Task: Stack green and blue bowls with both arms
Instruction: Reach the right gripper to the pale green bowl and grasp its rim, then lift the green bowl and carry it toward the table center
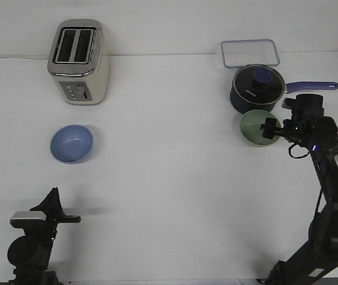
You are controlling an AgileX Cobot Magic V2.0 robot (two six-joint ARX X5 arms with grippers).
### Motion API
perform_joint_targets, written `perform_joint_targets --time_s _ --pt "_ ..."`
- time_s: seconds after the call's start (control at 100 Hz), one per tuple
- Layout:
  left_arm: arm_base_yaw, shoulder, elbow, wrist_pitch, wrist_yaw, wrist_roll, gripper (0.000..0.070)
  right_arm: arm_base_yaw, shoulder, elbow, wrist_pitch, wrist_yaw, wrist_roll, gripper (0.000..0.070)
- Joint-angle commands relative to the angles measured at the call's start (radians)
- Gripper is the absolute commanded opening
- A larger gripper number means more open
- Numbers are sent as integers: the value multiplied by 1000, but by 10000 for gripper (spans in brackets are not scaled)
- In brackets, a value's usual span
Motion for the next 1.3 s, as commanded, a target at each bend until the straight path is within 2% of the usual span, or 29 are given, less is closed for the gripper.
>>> perform_joint_targets --time_s 0.0,0.18,0.21,0.24,0.38,0.49,0.62,0.73,0.85,1.15,1.29 --pt "0 -2 0 15 -5 2 15 -3 48 29 23 -15 -16 543" --pt "0 -2 0 15 -5 2 15 -5 110 29 76 -54 -21 536" --pt "0 -2 0 15 -5 2 15 -5 116 30 80 -58 -20 517" --pt "0 -2 0 15 -5 2 15 -5 120 30 84 -65 -21 472" --pt "0 -2 0 14 -5 2 15 -5 120 30 94 -82 -27 159" --pt "0 -2 0 15 -5 2 15 -5 120 30 82 -82 -35 0" --pt "0 -2 0 15 -5 2 15 -5 119 30 85 -83 -41 0" --pt "0 -2 0 15 -5 2 15 -5 98 34 79 -126 -42 0" --pt "0 -2 0 15 -5 2 15 -6 41 34 68 -133 -41 0" --pt "0 -2 0 15 -5 2 15 -1 -212 34 -68 -230 -41 0" --pt "0 -2 0 15 -5 2 15 47 -329 32 -134 -281 -40 0"
